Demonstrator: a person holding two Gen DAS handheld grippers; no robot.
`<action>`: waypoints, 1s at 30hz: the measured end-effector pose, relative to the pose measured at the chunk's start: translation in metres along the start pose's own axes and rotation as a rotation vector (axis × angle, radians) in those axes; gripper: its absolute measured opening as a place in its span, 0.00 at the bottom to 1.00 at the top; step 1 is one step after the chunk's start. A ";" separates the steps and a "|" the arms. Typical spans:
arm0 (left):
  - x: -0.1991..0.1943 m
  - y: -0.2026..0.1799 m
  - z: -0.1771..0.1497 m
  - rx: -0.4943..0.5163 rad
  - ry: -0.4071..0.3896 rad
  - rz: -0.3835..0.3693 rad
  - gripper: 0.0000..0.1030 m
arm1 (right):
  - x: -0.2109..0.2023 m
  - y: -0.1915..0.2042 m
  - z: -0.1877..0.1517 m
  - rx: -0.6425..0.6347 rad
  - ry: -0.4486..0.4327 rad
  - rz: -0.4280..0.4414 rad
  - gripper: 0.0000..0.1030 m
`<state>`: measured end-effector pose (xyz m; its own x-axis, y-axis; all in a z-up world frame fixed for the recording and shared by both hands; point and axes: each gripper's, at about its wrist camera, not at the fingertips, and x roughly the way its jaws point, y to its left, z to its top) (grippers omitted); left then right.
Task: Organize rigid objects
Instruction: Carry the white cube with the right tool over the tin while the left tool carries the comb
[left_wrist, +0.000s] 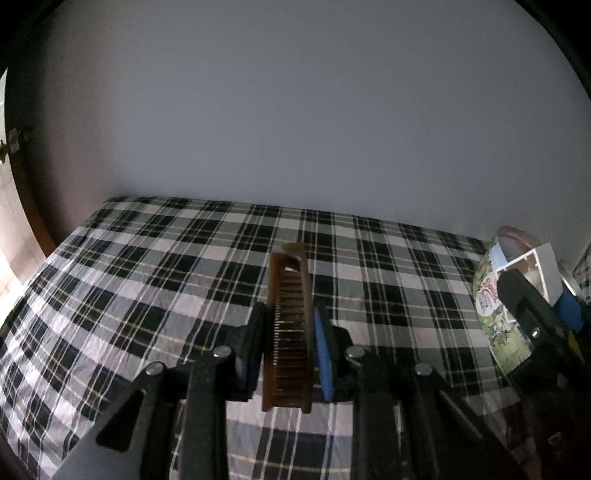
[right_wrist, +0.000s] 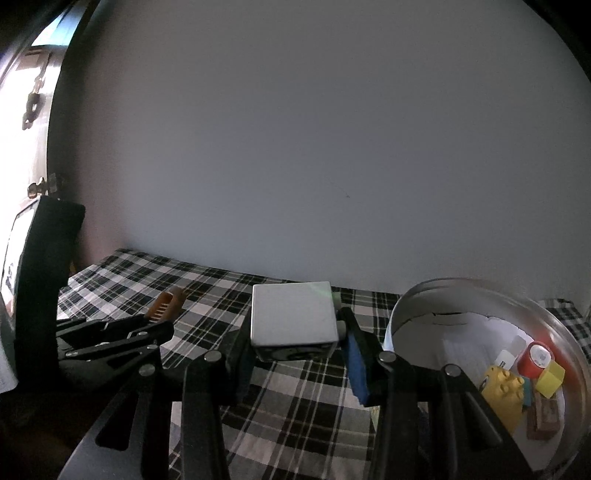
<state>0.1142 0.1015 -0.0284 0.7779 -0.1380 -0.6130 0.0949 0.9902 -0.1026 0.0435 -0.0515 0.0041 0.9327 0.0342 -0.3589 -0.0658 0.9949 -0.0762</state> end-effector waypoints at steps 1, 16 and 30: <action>-0.002 0.000 -0.001 -0.002 0.000 -0.001 0.23 | -0.001 0.001 0.000 -0.003 -0.002 -0.001 0.44; -0.019 -0.005 -0.012 0.002 -0.028 0.008 0.23 | -0.021 -0.003 -0.007 -0.007 -0.007 -0.017 0.44; -0.033 -0.025 -0.018 0.026 -0.051 0.003 0.23 | -0.032 -0.017 -0.013 0.004 0.002 -0.034 0.44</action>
<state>0.0754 0.0810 -0.0198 0.8089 -0.1345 -0.5724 0.1083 0.9909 -0.0799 0.0099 -0.0708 0.0049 0.9336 0.0001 -0.3583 -0.0325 0.9959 -0.0845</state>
